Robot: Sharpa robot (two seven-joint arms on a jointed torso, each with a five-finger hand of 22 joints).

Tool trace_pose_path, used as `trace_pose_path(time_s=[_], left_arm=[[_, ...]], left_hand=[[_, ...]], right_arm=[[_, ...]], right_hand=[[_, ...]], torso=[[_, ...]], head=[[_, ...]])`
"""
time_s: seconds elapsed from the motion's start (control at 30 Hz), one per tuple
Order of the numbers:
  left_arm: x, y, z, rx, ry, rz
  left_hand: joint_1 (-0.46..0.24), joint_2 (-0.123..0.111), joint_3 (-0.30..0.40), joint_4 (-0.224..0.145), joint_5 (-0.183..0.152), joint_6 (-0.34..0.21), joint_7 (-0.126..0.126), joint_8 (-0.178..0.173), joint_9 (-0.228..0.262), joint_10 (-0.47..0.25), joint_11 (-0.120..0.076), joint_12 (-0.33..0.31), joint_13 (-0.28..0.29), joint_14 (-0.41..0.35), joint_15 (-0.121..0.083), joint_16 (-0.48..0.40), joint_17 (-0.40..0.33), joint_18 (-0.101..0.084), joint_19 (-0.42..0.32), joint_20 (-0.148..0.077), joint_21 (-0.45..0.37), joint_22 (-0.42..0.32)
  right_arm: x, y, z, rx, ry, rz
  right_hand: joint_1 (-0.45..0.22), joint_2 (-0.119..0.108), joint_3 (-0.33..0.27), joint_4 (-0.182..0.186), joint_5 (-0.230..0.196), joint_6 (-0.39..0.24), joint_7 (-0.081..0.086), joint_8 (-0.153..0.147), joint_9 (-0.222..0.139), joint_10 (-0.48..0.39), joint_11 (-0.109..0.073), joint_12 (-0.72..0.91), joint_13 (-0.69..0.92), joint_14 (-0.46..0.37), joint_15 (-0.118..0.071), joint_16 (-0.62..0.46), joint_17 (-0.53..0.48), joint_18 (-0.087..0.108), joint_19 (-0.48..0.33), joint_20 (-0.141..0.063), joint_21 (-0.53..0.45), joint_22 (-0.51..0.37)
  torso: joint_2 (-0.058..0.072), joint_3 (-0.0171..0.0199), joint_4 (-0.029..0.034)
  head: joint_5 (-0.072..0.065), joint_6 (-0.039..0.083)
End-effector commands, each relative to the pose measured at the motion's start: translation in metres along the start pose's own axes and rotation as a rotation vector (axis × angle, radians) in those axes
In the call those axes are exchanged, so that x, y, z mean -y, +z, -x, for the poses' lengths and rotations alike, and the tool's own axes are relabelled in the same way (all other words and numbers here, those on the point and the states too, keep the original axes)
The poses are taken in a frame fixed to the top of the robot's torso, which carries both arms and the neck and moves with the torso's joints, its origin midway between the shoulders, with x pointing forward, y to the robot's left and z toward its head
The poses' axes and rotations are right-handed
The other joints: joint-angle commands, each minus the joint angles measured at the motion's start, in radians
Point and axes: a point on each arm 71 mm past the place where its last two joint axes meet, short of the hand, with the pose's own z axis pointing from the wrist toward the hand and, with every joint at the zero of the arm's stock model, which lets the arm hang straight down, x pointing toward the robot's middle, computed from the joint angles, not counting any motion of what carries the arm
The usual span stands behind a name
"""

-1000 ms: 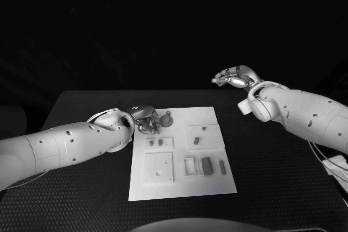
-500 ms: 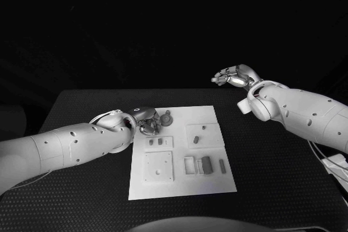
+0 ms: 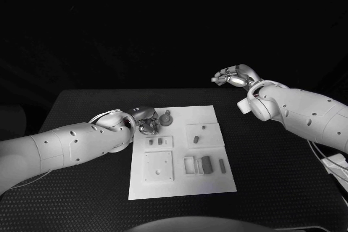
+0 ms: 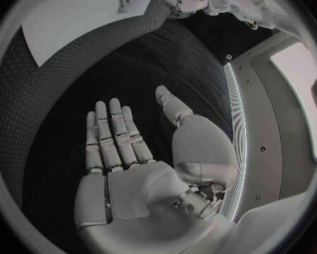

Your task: Assemble the parts on the task board

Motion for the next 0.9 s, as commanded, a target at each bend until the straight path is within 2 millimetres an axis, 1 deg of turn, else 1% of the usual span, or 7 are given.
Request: trace_pose_path(time_s=[0.03, 0.53, 0.73, 0.77, 0.9], left_arm=[[0.0, 0.001, -0.004, -0.034, 0.01, 0.002], [-0.002, 0.002, -0.011, -0.075, 0.019, 0.009], [-0.002, 0.001, -0.014, -0.113, 0.025, 0.011], [-0.002, 0.001, -0.015, -0.12, 0.026, 0.011], [-0.002, 0.001, -0.015, -0.122, 0.027, 0.007]], left_hand=[[0.006, 0.014, 0.004, 0.001, 0.003, 0.006, -0.001, 0.007, 0.001, 0.026, 0.007, 0.005, 0.02, 0.016, -0.012, 0.006, -0.001, 0.039, 0.0, -0.006, 0.004, 0.024], [0.007, 0.015, 0.004, 0.0, 0.003, 0.005, -0.001, 0.006, 0.001, 0.025, 0.007, 0.004, 0.021, 0.016, -0.012, 0.008, -0.001, 0.038, 0.0, -0.006, 0.005, 0.024], [0.007, 0.016, 0.004, 0.0, 0.003, 0.005, -0.001, 0.006, 0.001, 0.025, 0.007, 0.004, 0.021, 0.016, -0.012, 0.008, -0.001, 0.038, 0.0, -0.006, 0.005, 0.024], [0.007, 0.016, 0.004, 0.0, 0.003, 0.005, -0.001, 0.006, 0.001, 0.025, 0.007, 0.004, 0.021, 0.016, -0.012, 0.008, -0.001, 0.038, -0.001, -0.006, 0.005, 0.024], [0.007, 0.016, 0.004, 0.0, 0.003, 0.005, -0.001, 0.006, 0.002, 0.026, 0.007, 0.004, 0.021, 0.016, -0.012, 0.008, -0.002, 0.038, -0.001, -0.006, 0.005, 0.024]], right_arm=[[-0.002, 0.0, -0.002, -0.016, 0.005, 0.011], [-0.001, 0.0, -0.003, -0.017, 0.006, 0.01], [-0.001, 0.0, -0.002, -0.017, 0.005, 0.009], [-0.001, 0.0, -0.003, -0.017, 0.005, 0.01], [-0.001, 0.0, -0.003, -0.019, 0.006, 0.011]], right_hand=[[-0.007, 0.007, -0.003, 0.0, -0.001, -0.007, 0.001, -0.002, -0.001, 0.005, 0.003, -0.006, -0.002, -0.006, 0.001, -0.006, 0.001, -0.02, -0.007, -0.002, -0.004, 0.001], [-0.007, 0.007, -0.003, 0.0, -0.001, -0.007, 0.001, -0.002, -0.001, 0.006, 0.003, -0.006, -0.002, -0.006, 0.001, -0.006, 0.001, -0.02, -0.007, -0.001, -0.004, 0.002], [-0.007, 0.007, -0.003, 0.0, -0.001, -0.007, 0.001, -0.002, -0.001, 0.006, 0.003, -0.006, -0.002, -0.006, 0.001, -0.006, 0.002, -0.02, -0.007, -0.002, -0.004, 0.002], [-0.007, 0.007, -0.003, 0.0, -0.001, -0.007, 0.001, -0.002, -0.001, 0.006, 0.003, -0.006, -0.002, -0.006, 0.001, -0.006, 0.002, -0.02, -0.007, -0.002, -0.005, 0.002], [-0.007, 0.007, -0.003, 0.0, -0.001, -0.007, 0.001, -0.002, -0.001, 0.006, 0.003, -0.006, -0.002, -0.006, 0.002, -0.006, 0.002, -0.02, -0.007, -0.001, -0.005, 0.002]], torso=[[0.0, -0.0006, -0.0004], [0.0, 0.0001, -0.0006], [0.0, -0.0001, -0.0001], [0.0, 0.0004, 0.0], [0.0, 0.0, -0.0001]], head=[[0.0, -0.001], [-0.001, -0.003], [-0.001, -0.006], [-0.001, -0.006], [-0.001, -0.006]])
